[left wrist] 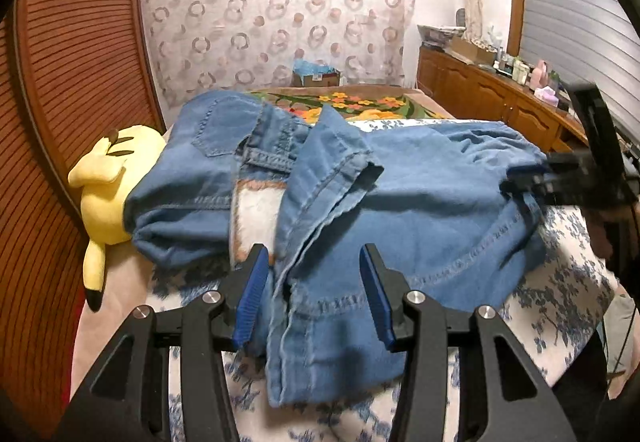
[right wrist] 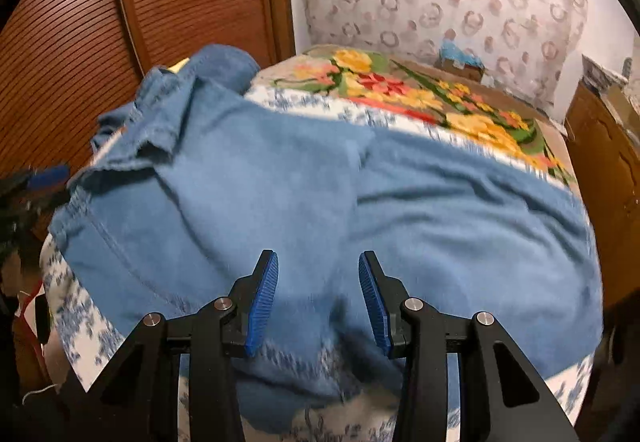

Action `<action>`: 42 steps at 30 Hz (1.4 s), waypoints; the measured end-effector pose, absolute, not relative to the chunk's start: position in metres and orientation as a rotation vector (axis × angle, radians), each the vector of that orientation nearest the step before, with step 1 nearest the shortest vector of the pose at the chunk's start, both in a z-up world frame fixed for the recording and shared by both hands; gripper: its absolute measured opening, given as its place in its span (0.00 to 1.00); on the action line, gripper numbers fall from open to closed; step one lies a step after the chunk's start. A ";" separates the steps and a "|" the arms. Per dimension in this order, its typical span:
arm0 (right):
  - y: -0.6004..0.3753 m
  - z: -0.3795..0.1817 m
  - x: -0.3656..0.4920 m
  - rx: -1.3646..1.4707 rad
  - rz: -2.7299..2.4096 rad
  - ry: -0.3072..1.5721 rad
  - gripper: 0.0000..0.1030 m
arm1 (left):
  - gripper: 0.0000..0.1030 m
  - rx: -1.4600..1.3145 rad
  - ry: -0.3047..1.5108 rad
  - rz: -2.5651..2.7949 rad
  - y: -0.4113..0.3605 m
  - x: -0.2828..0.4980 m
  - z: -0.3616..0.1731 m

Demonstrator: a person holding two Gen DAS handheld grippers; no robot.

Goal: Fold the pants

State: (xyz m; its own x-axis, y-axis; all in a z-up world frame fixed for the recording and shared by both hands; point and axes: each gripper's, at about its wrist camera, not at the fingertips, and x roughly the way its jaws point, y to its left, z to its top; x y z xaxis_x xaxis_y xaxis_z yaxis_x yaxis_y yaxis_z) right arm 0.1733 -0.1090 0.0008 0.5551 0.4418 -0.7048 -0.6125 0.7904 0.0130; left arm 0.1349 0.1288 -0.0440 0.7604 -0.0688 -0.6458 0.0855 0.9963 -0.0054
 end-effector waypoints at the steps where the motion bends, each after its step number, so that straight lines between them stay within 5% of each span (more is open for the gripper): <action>1: -0.109 -0.003 0.172 -0.253 0.624 0.763 0.42 | 0.47 0.026 0.703 -0.086 0.127 0.139 -0.044; 26: -0.144 -0.021 0.153 -0.202 0.616 0.717 0.42 | 0.47 0.336 0.796 -0.017 0.065 0.237 -0.062; 42: -0.172 -0.024 0.158 -0.148 0.560 0.705 0.43 | 0.47 0.185 0.731 0.172 0.191 0.237 -0.016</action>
State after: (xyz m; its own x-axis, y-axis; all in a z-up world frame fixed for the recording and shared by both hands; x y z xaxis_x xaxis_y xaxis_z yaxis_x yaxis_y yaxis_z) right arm 0.1579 -0.1719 -0.0243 0.6221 0.4363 -0.6501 -0.5340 0.8437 0.0553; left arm 0.2372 0.1908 -0.0160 0.7321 0.2198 -0.6447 -0.0910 0.9696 0.2272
